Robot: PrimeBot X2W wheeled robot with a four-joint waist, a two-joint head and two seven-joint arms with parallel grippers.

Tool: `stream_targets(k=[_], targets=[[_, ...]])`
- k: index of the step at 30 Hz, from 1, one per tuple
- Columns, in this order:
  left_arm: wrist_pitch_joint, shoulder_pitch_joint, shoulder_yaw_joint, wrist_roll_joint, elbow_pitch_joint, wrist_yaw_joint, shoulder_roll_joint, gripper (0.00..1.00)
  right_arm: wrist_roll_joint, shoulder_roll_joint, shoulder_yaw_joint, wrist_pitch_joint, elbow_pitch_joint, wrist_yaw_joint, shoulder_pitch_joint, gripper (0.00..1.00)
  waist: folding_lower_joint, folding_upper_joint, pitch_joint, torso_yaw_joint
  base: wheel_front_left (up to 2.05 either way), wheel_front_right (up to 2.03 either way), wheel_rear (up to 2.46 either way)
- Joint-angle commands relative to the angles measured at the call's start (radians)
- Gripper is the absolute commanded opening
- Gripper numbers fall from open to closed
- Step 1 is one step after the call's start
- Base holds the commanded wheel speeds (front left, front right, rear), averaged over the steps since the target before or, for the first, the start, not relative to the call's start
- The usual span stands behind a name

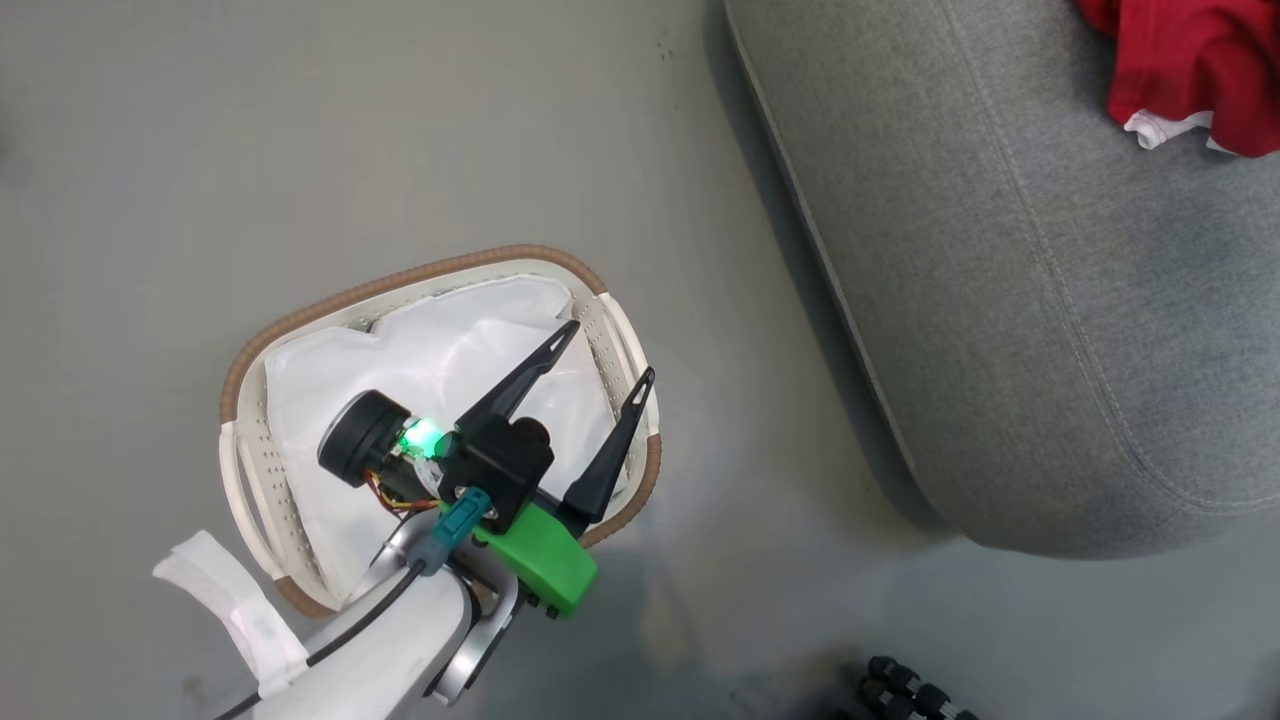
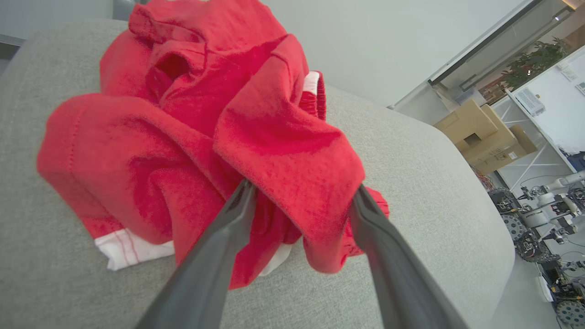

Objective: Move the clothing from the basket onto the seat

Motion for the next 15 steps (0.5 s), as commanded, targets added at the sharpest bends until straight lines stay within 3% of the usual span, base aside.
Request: stream_targets(k=[1,7,15], targets=[[0.000,0.012,-0.001,-0.008,0.002,0.006,0.002,1.00,-0.006,0.000,0.007,-0.004,-0.011,-0.002,0.036,1.00,-0.0001,0.0000,-0.023,-0.011,0.00,0.00,0.00],[-0.024,0.040,0.017,-0.033,-0.002,0.021,-0.004,1.00,0.041,0.028,0.059,-0.004,-0.070,-0.002,0.127,1.00,-0.0001,0.0000,-0.084,-0.032,0.00,0.00,0.00],[-0.075,0.085,0.044,-0.084,0.041,0.025,-0.037,1.00,0.114,0.004,0.108,-0.005,-0.120,-0.002,0.209,1.00,-0.0001,0.0000,-0.200,-0.028,0.00,0.00,0.00]])
